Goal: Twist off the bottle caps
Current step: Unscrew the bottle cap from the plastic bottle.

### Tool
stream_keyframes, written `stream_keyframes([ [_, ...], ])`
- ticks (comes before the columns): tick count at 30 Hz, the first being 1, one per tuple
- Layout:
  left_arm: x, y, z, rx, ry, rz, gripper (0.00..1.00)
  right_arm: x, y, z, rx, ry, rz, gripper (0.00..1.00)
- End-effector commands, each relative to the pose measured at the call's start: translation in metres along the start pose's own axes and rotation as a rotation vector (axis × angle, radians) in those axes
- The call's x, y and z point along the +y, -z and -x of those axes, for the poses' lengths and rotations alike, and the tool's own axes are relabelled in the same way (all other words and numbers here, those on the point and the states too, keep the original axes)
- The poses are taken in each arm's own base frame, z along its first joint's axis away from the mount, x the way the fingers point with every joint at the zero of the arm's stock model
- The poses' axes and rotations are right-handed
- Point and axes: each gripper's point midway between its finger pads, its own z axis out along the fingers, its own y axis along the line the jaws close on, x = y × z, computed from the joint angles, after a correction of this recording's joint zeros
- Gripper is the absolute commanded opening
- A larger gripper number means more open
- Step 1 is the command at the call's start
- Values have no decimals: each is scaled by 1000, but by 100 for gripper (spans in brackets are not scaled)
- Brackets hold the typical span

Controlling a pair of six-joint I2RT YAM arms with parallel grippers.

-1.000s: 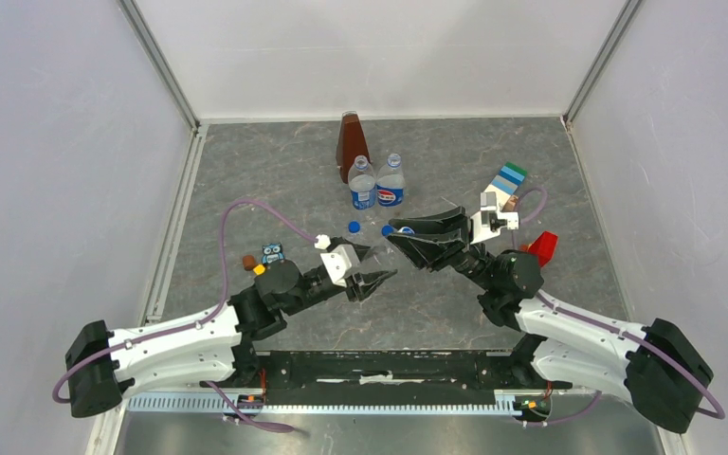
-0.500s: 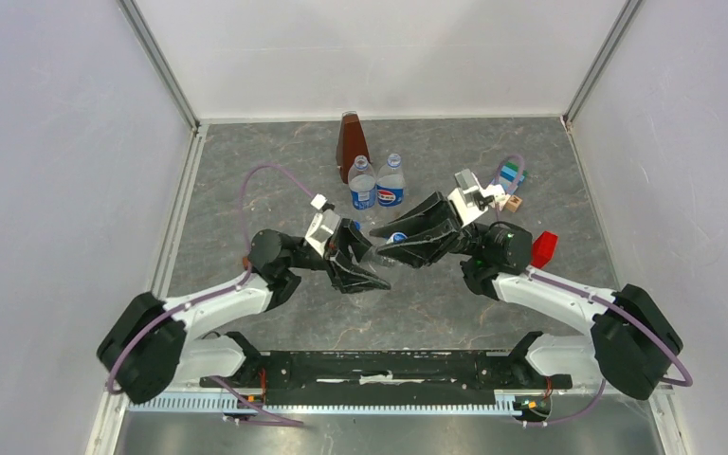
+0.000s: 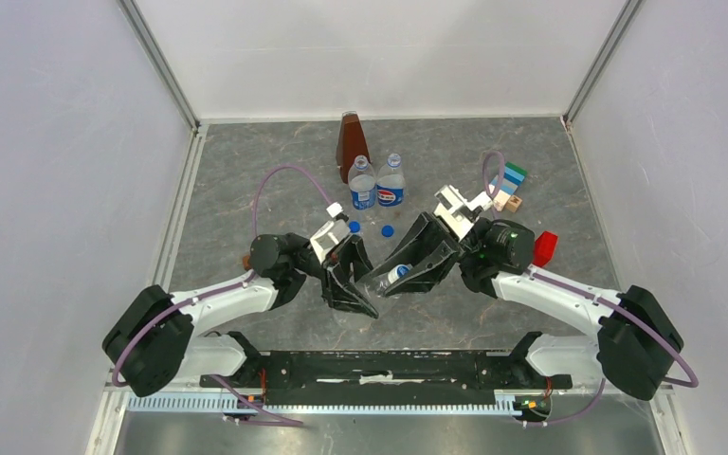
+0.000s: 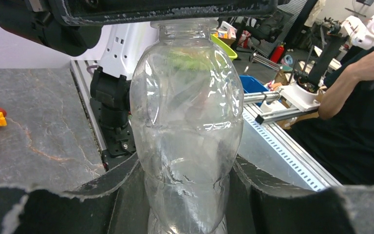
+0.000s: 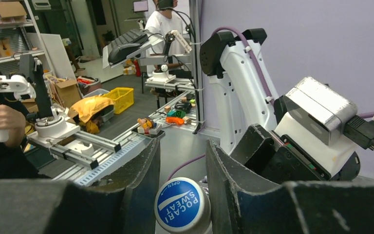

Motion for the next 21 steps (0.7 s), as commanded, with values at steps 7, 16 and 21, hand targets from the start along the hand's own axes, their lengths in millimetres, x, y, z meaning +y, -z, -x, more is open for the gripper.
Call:
stream_keyframes([
  [7,-18,-2,37,-41,-250,-43,2,61,16,24,-7,311,174,54],
  [16,39,20,12,137,-265,348,2,-34,52,38,-52,283,-330,64],
  [21,67,50,6,229,-287,613,2,-71,79,17,41,251,-582,66],
])
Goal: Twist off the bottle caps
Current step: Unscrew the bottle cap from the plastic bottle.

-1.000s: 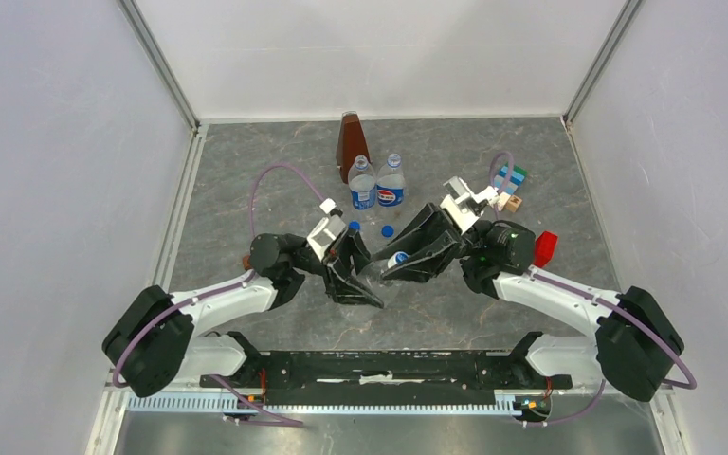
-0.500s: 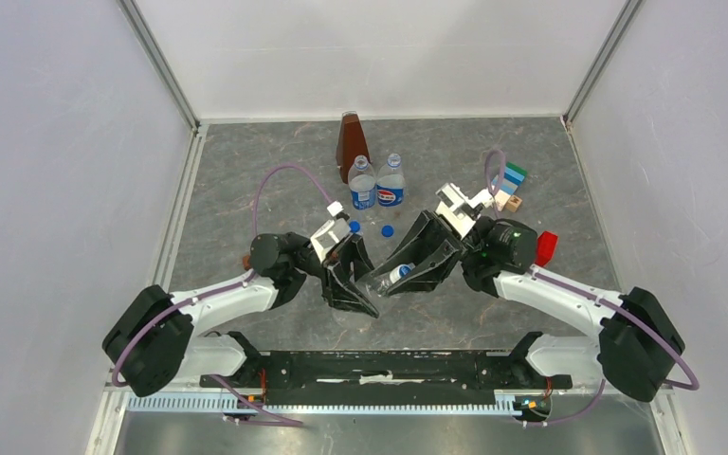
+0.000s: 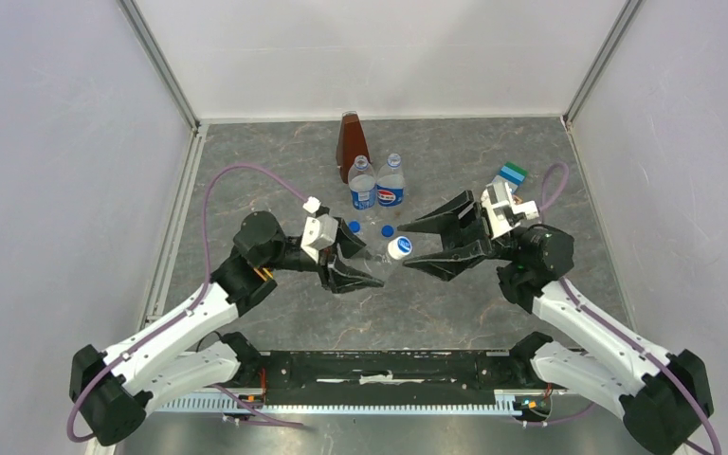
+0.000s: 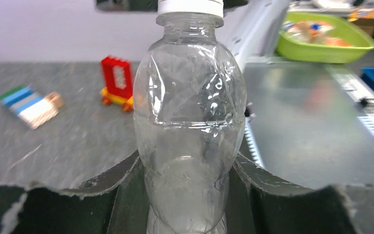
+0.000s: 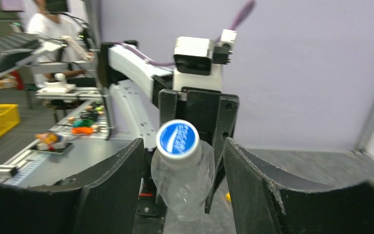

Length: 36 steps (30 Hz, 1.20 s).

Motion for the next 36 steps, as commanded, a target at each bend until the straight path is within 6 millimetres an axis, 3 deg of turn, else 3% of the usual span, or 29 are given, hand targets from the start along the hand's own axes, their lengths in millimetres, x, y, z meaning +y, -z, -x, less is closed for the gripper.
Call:
stream_keyframes([
  [1,44,23,-52,239,-31,279,2,-47,16,-33,122,28,-250,66],
  [4,56,28,-62,319,-41,353,2,-48,22,-45,162,-3,-266,66],
  [15,62,25,-78,456,-189,418,2,-73,53,-86,298,-50,-461,65],
  [22,74,43,-86,543,-280,520,2,-61,56,-105,364,-87,-392,66],
  [29,74,66,-88,574,-392,565,2,-44,58,-114,408,-82,-285,61],
  [32,68,67,-89,564,-414,535,2,-43,57,-115,405,-79,-267,58],
  [34,67,66,-89,563,-421,522,2,-41,55,-114,391,-82,-256,49],
  [36,66,65,-91,569,-424,510,2,-40,53,-112,378,-82,-239,50],
])
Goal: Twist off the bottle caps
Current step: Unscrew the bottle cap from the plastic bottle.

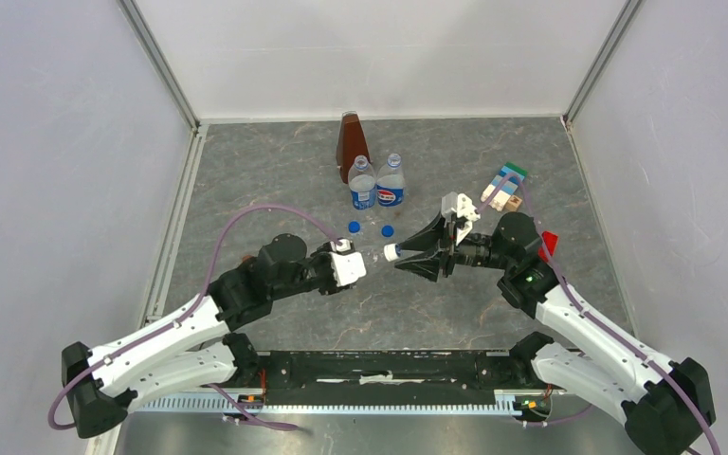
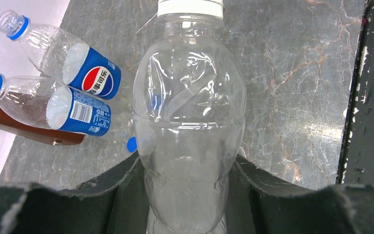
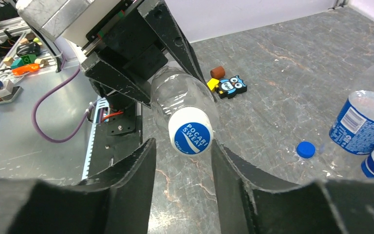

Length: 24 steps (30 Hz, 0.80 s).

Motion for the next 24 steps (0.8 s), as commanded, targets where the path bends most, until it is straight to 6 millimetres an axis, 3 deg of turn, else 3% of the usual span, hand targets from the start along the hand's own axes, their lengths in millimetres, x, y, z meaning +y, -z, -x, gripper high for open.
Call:
stream_keyframes([
  [1,2,-1,4,-16,-76,-4,2,9,-1,5,-31,27,63,53],
  [7,-2,-5,6,-28,-82,-31,2,5,-4,3,-37,8,57,56],
  [11,-4,-7,5,-27,-80,-43,2,6,-6,5,-51,3,70,51],
  [15,-4,-6,5,-29,-80,-38,2,8,-6,3,-44,-3,86,38],
  [21,0,-6,7,-33,-70,-19,2,14,-3,-6,4,53,124,0],
  [24,-3,-6,15,-51,0,-50,2,12,1,-18,64,163,136,0],
])
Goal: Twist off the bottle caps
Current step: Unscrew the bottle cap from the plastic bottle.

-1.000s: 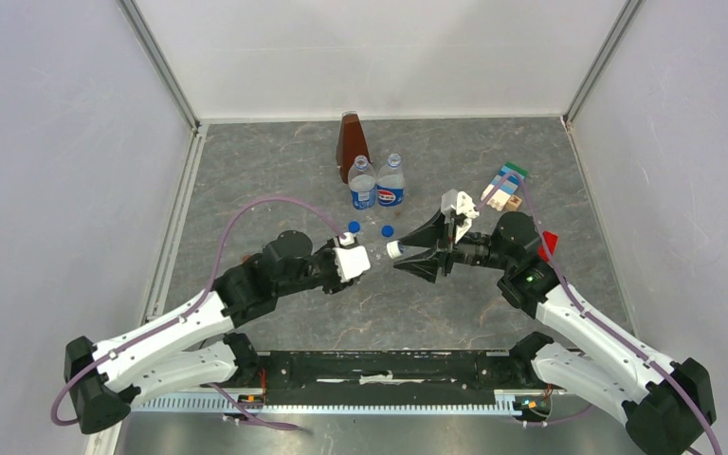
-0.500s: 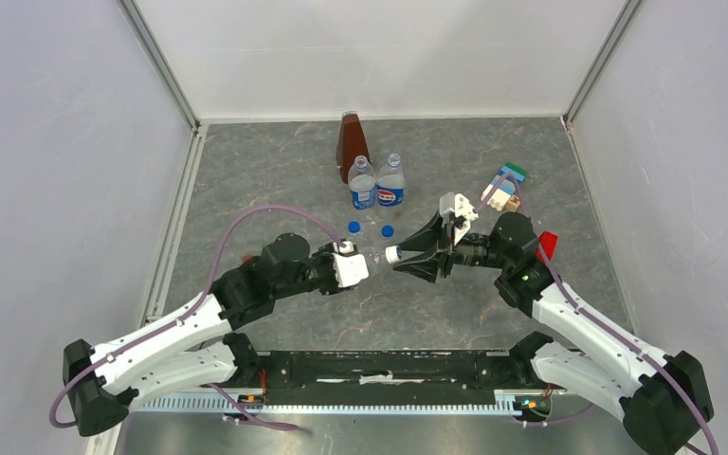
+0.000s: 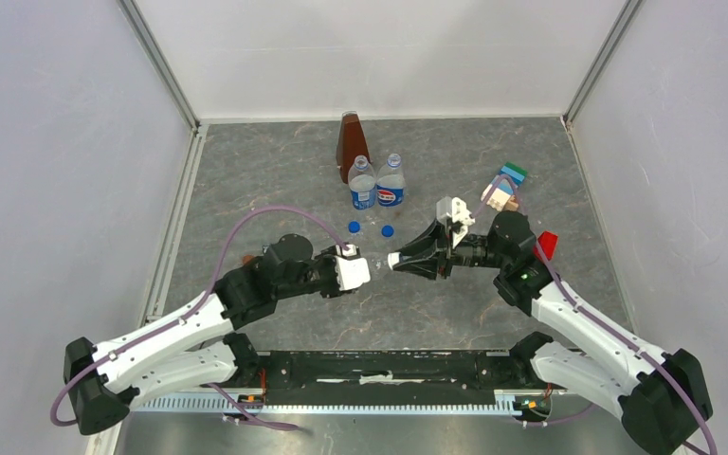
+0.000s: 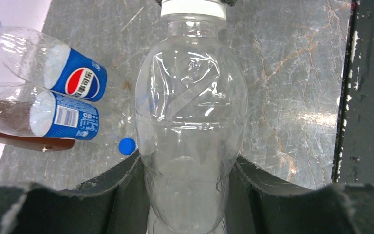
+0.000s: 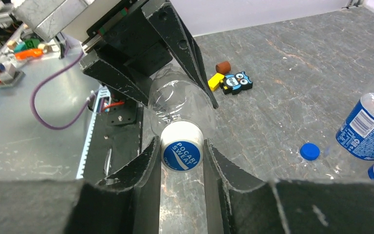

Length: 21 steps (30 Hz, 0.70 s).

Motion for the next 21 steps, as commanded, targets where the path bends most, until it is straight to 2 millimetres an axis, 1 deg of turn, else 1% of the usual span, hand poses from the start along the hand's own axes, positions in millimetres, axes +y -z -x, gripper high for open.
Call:
stream_keyframes([
  [1,3,0,25,-78,61,-29,2,9,6,-7,76,193,64,0],
  [3,-4,1,33,-103,107,-106,2,9,9,-8,98,310,76,0],
  [4,-6,1,37,-119,124,-136,2,12,9,-8,103,366,96,0],
  [6,-7,4,42,-140,147,-170,2,12,9,-10,127,495,99,0],
  [10,-9,11,54,-195,166,-230,2,7,4,-32,266,570,101,0],
  [13,-11,17,60,-217,167,-261,2,7,-3,-45,306,635,116,0],
  [17,-20,22,59,-199,168,-329,2,12,-6,-39,249,707,118,0],
  [21,-28,23,61,-201,181,-395,2,12,-4,-35,223,822,81,0],
])
